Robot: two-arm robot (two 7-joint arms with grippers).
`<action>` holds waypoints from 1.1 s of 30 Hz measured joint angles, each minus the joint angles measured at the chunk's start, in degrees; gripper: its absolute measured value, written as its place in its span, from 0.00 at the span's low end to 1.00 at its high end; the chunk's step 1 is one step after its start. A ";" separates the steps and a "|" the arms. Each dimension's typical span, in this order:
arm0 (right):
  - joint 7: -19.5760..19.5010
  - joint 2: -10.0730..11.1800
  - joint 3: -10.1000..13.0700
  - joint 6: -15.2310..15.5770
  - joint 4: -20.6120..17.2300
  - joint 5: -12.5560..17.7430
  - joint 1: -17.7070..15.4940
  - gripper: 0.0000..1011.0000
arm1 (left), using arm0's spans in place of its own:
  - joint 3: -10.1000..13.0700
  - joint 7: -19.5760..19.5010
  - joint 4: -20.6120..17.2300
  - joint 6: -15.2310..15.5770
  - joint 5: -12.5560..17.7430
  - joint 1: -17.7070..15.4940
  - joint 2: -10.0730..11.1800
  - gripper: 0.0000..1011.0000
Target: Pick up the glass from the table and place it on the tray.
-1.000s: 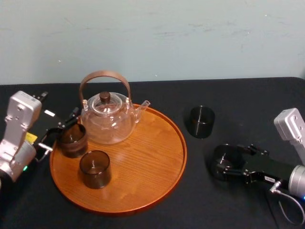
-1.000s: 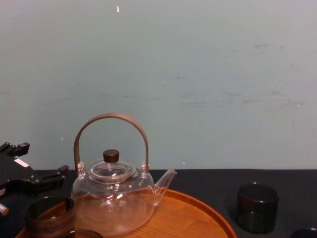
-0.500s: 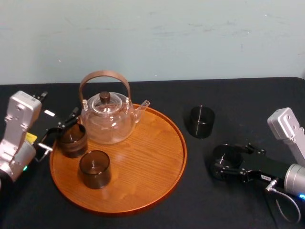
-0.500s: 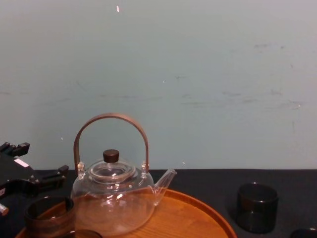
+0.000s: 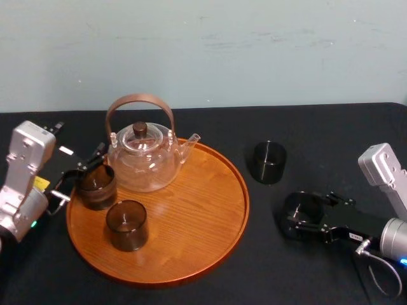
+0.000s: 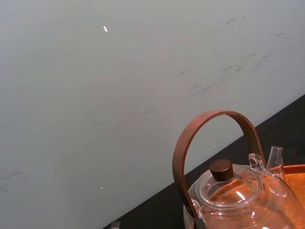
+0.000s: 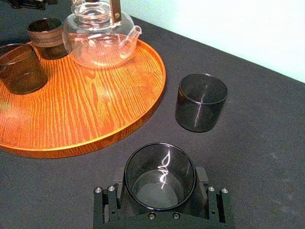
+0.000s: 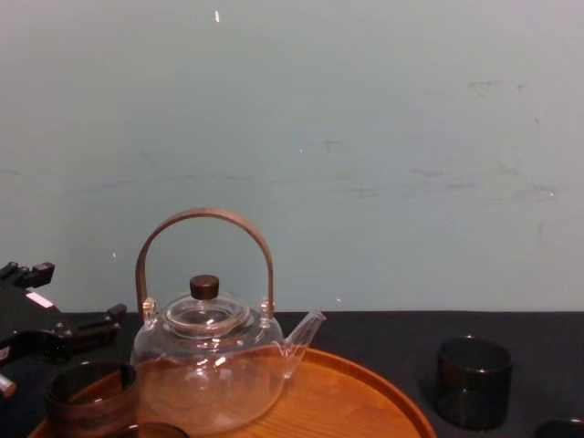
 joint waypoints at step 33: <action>5.63 1.19 -1.26 -2.85 -2.18 2.33 4.70 0.89 | 0.00 0.00 0.00 0.00 0.00 0.00 0.00 0.99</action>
